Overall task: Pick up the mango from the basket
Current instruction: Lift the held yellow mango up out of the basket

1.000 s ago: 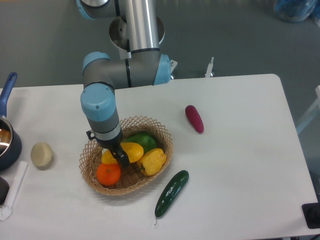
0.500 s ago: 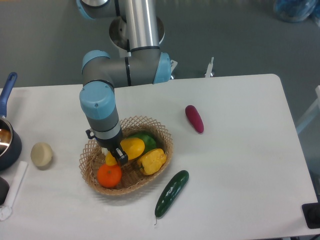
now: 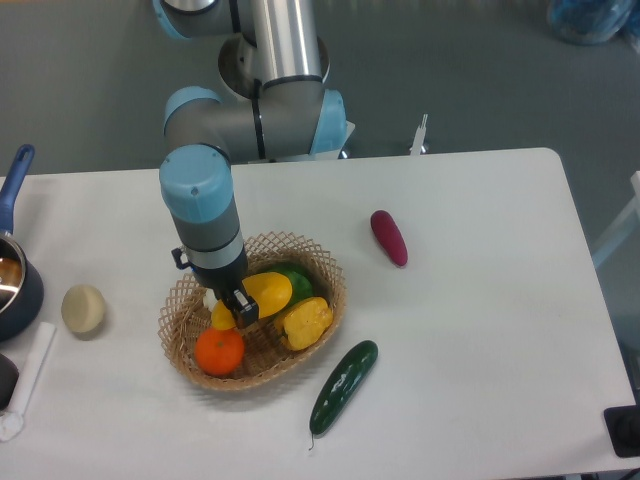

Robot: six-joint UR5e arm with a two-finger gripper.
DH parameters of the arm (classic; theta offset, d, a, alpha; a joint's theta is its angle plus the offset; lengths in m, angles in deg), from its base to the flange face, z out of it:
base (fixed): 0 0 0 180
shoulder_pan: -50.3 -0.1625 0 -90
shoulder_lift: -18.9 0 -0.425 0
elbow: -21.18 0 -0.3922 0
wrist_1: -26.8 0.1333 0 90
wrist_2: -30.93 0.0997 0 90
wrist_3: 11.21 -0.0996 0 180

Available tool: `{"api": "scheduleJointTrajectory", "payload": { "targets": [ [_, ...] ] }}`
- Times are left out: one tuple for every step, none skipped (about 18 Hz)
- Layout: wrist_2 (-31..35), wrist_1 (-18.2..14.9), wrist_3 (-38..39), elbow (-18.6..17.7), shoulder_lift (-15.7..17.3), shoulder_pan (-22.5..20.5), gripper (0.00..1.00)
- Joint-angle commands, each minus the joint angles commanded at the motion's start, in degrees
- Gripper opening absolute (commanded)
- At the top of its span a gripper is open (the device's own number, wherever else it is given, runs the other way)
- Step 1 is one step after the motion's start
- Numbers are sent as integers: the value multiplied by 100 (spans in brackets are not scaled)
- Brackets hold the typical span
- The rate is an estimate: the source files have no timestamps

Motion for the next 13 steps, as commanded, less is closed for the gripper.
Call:
{"api": "scheduleJointTrajectory", "payload": {
  "targets": [
    [-26,9,114,70,9,-132,52],
    [-53,9,202,167,44,-281,52],
    [-114,9,229,263,114,-465,52],
    [-245,9,229,334,158,-641,52],
    [-420,9,229,396,185,-817,52],
    [-544,9,247,483,211,-984,52],
    [-606,9,273,536,211,-1133,52],
    [-642,9,265,598,211,-1283,52],
    [-668,9,247,659,211,-1406,52],
    [-712,9,230,738,211,-1512,52],
    [-764,9,212,852,194,-1617,52],
    [-852,9,203,958,159,-1723,52],
    [-957,9,203,1063,132,-1828,52]
  ]
}}
